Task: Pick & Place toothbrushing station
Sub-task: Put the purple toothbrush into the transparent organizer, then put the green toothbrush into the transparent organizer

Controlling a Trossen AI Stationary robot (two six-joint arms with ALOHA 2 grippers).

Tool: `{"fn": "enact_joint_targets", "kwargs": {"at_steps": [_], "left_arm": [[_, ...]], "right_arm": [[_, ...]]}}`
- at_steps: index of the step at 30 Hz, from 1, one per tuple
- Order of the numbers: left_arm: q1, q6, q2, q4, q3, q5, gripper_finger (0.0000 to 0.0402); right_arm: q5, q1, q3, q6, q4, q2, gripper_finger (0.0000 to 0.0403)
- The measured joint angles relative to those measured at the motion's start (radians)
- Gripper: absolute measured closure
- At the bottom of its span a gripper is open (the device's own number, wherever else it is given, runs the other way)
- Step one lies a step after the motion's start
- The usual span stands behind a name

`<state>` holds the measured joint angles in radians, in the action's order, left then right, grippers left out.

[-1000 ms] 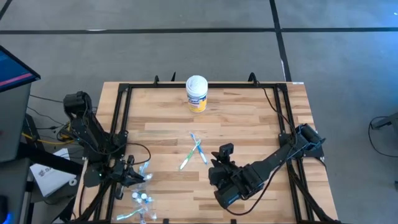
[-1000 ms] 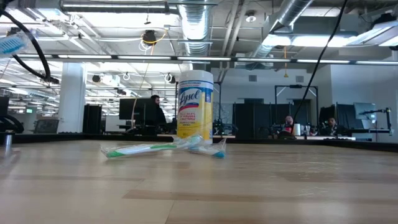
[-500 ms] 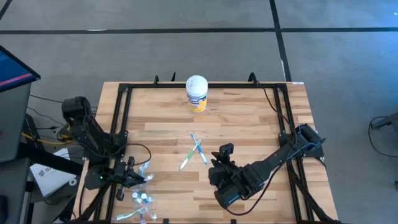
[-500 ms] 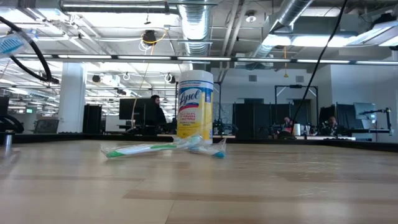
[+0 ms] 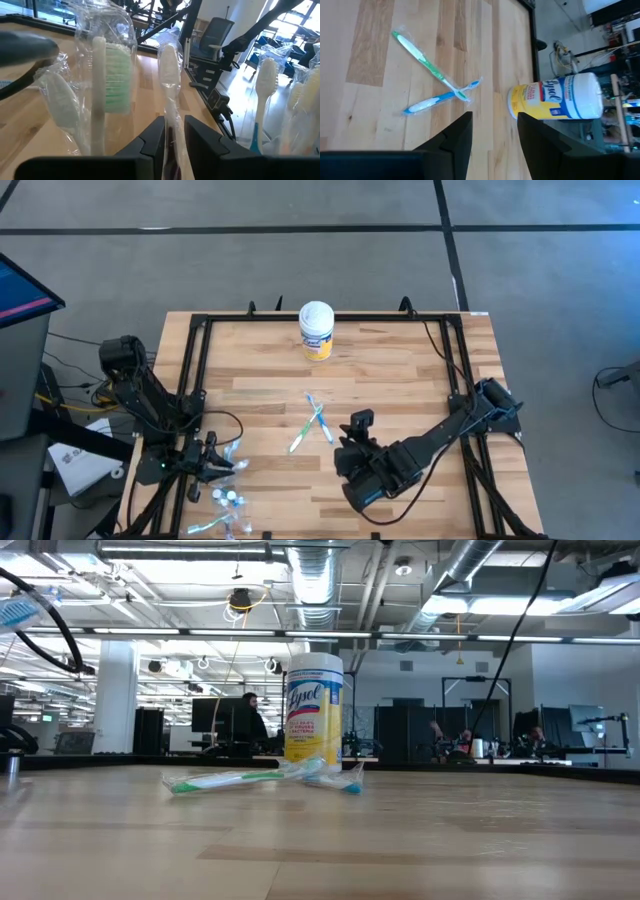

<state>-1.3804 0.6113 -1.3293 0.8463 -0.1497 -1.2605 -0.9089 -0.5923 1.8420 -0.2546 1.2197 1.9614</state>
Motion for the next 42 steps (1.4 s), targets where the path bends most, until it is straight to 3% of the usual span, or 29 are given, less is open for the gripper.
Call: {"fn": "enact_joint_targets", "kwargs": {"at_steps": [9,20,27,33,42], "left_arm": [[0.0,-0.005,0.0,0.0,0.0,-0.015,0.0304],[0.0,-0.009,0.003,0.008,0.0,-0.015,0.024],[0.0,-0.164,0.122,0.017,0.0,-0.026,0.0225],[0.004,-0.328,0.246,0.016,0.0,-0.03,0.0227],[0.014,-0.444,0.344,0.015,0.0,-0.072,0.0227]], "right_arm": [[0.032,0.02,0.0,0.0,-0.001,0.0,0.0255],[0.061,0.02,0.0,0.002,-0.003,0.0,0.0255],[0.183,0.049,-0.006,0.007,-0.079,0.0,0.0255],[0.303,0.088,-0.073,0.053,-0.215,0.001,0.0255],[0.46,0.153,-0.195,0.069,-0.372,0.001,0.0255]]}}
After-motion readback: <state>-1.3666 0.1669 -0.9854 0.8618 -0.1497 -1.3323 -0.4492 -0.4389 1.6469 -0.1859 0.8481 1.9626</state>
